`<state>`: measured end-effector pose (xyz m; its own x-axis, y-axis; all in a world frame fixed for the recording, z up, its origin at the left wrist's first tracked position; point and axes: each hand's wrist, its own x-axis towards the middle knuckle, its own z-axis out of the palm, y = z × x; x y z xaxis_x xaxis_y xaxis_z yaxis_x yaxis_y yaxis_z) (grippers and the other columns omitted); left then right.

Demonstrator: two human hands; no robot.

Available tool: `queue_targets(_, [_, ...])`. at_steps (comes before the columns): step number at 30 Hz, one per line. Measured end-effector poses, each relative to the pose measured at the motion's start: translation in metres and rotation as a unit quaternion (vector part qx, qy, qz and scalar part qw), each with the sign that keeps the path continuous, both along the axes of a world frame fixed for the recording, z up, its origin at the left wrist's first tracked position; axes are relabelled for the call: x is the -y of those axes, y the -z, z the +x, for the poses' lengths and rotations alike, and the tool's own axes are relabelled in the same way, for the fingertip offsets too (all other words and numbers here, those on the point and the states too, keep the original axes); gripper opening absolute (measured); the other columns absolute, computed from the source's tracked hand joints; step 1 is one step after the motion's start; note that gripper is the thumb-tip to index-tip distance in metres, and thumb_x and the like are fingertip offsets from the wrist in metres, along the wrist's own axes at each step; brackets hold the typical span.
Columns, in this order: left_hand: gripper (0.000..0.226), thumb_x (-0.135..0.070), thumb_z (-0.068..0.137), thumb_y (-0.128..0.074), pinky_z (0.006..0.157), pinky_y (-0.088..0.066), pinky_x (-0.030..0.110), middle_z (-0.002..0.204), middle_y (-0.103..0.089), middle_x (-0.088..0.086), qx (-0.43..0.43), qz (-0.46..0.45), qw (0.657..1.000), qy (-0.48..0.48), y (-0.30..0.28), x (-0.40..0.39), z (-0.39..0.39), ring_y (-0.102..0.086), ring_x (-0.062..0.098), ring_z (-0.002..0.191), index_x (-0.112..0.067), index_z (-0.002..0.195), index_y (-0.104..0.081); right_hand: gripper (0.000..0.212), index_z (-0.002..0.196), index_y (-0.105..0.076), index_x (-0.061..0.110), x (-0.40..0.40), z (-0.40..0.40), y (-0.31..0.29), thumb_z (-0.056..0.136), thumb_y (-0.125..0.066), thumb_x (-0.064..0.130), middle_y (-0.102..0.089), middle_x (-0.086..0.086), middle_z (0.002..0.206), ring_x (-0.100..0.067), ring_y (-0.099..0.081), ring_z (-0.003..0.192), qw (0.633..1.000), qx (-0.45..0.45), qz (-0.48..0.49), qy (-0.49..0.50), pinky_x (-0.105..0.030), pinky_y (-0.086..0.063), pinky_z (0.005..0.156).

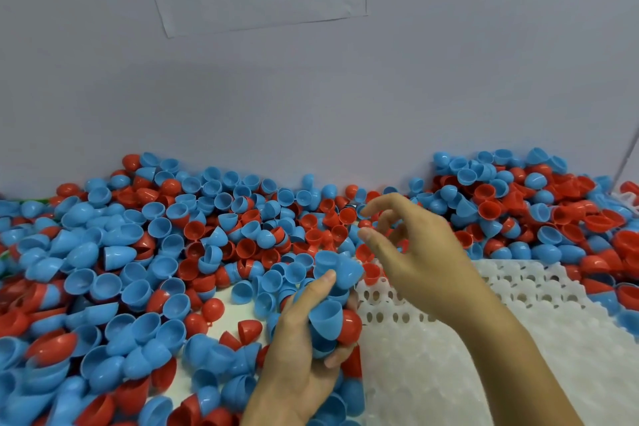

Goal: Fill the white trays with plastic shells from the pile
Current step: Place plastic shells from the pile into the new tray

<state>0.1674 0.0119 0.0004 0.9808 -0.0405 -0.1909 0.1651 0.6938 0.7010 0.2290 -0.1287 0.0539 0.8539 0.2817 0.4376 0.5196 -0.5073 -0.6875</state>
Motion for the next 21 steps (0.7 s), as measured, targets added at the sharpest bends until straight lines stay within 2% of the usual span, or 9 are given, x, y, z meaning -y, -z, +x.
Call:
queue_targets(2, [0.047,-0.023,0.066,-0.084,0.028,-0.027,0.016,0.070,-0.052,0.012,0.001,0.002,1.000,0.004,0.002,-0.001,0.000,-0.044,0.011,0.039,-0.001,0.104,-0.065,0.012,0.090,-0.069,0.038,0.006,-0.001,-0.006,0.092,-0.068,0.026,-0.067,0.007,0.076,-0.011,-0.062,0.075,1.000,-0.014,-0.006,-0.013,-0.025,-0.055,0.071])
queue_targets(4, [0.054,-0.027,0.063,-0.087,0.028,-0.030,0.017,0.072,-0.053,0.012,-0.001,0.013,1.000,0.021,0.004,-0.002,-0.001,-0.047,0.013,0.042,-0.003,0.107,-0.066,0.011,0.091,-0.074,0.036,0.008,-0.004,-0.011,0.092,-0.068,0.027,-0.072,0.011,0.079,-0.012,-0.067,0.075,0.995,-0.069,-0.044,-0.063,-0.030,-0.059,0.070])
queue_targets(7, [0.060,-0.038,0.051,-0.087,0.034,-0.041,0.021,0.075,-0.063,0.012,-0.020,0.039,0.998,0.035,0.006,-0.002,-0.002,-0.060,0.014,0.051,-0.009,0.102,-0.075,0.014,0.097,-0.076,0.037,0.012,-0.008,-0.016,0.092,-0.069,0.026,-0.069,0.021,0.077,-0.006,-0.067,0.073,0.984,-0.119,-0.086,-0.103,-0.024,-0.059,0.065])
queue_targets(10, [0.066,-0.040,0.039,-0.089,0.052,-0.054,0.027,0.093,-0.075,0.010,-0.050,0.063,0.996,0.029,0.012,-0.003,-0.002,-0.071,0.016,0.072,-0.016,0.099,-0.078,0.019,0.096,-0.072,0.040,0.018,-0.009,-0.019,0.088,-0.073,0.022,-0.064,0.019,0.077,-0.015,-0.067,0.073,0.973,-0.162,-0.120,-0.109,-0.029,-0.061,0.067])
queue_targets(13, [0.051,-0.038,0.044,-0.090,0.063,-0.057,0.030,0.098,-0.076,0.011,-0.052,0.081,0.995,0.038,0.015,-0.001,-0.002,-0.073,0.019,0.077,-0.020,0.090,-0.079,0.022,0.093,-0.074,0.039,0.015,-0.010,-0.018,0.088,-0.073,0.018,-0.066,0.011,0.075,-0.009,-0.063,0.066,0.972,-0.153,-0.150,-0.094,-0.019,-0.058,0.064])
queue_targets(15, [0.034,-0.030,0.054,-0.087,0.055,-0.054,0.027,0.088,-0.075,0.009,-0.039,0.074,0.996,0.032,0.011,0.001,-0.002,-0.071,0.016,0.068,-0.019,0.085,-0.080,0.020,0.098,-0.075,0.033,0.013,-0.010,-0.017,0.090,-0.070,0.015,-0.069,0.008,0.078,-0.008,-0.066,0.068,0.977,-0.135,-0.146,-0.071,-0.018,-0.058,0.064])
queue_targets(19, [0.045,-0.037,0.066,-0.072,0.031,-0.033,0.016,0.068,-0.056,0.007,0.014,0.053,0.998,0.012,0.003,0.000,-0.002,-0.046,0.009,0.042,-0.007,0.100,-0.079,0.026,0.108,-0.074,0.024,0.025,-0.007,-0.022,0.092,-0.062,0.007,-0.065,0.017,0.082,0.012,-0.061,0.069,0.994,-0.072,-0.081,0.019,-0.003,-0.044,0.051])
queue_targets(21, [0.044,-0.034,0.074,-0.066,0.029,-0.026,0.014,0.067,-0.052,0.007,0.028,0.027,0.999,-0.002,0.003,-0.001,0.000,-0.040,0.008,0.038,-0.003,0.105,-0.077,0.026,0.109,-0.073,0.024,0.043,-0.003,-0.026,0.093,-0.060,0.007,-0.062,0.021,0.089,0.009,-0.061,0.075,0.994,-0.028,-0.065,0.080,-0.003,-0.045,0.054])
